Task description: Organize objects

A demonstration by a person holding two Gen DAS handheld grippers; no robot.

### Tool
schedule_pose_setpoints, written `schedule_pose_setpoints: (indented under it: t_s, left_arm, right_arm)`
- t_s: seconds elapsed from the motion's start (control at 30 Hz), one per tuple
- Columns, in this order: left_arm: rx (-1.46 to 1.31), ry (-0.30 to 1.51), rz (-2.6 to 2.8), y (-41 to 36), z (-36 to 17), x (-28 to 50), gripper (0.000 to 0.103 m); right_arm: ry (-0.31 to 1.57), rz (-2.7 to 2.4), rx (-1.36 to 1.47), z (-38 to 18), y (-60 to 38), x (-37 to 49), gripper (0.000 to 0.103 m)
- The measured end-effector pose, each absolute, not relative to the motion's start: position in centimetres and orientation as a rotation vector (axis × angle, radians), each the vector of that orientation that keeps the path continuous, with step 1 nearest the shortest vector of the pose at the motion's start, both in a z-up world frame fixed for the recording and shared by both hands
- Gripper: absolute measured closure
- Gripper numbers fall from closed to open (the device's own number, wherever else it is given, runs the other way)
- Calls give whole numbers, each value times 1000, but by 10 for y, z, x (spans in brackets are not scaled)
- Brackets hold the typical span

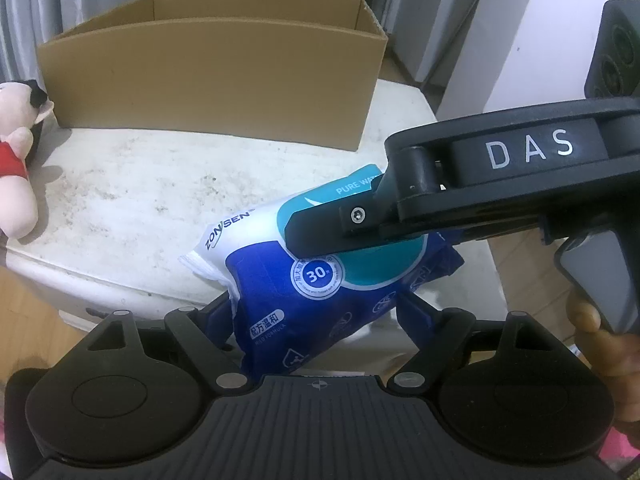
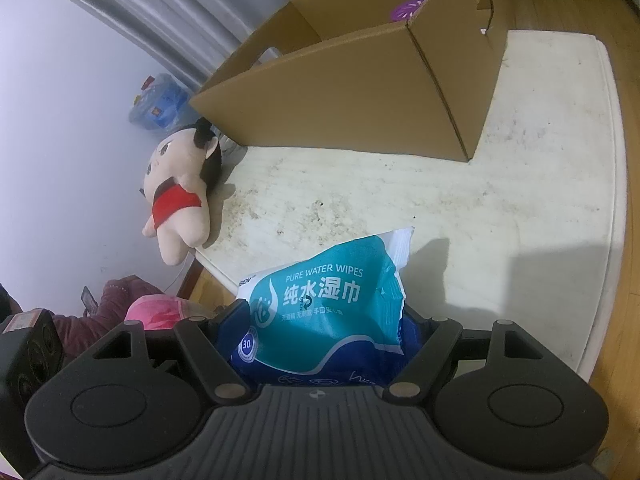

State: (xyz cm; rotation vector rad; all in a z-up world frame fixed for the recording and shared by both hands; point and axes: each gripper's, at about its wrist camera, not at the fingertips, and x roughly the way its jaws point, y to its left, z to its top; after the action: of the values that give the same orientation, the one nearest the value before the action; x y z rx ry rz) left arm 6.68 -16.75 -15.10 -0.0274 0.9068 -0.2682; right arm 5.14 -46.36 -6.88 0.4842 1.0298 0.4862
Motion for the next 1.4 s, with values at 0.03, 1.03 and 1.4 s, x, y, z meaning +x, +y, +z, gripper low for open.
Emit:
schedule_pose_setpoints:
  t_s: [0.03,1.03,1.4]
  left_arm:
    - [-27,905,-268,-167,-151,67,20]
    - [-35,886,-260,-163,-145,64,20]
    - [-35,887,-261,-159,-144,59,20]
  right_arm:
    - [1029,486,484,-68,-464,51,24]
    - [1016,484,466,-59,-458,49,24]
    - [1018,484,465,-58,-457,47,24]
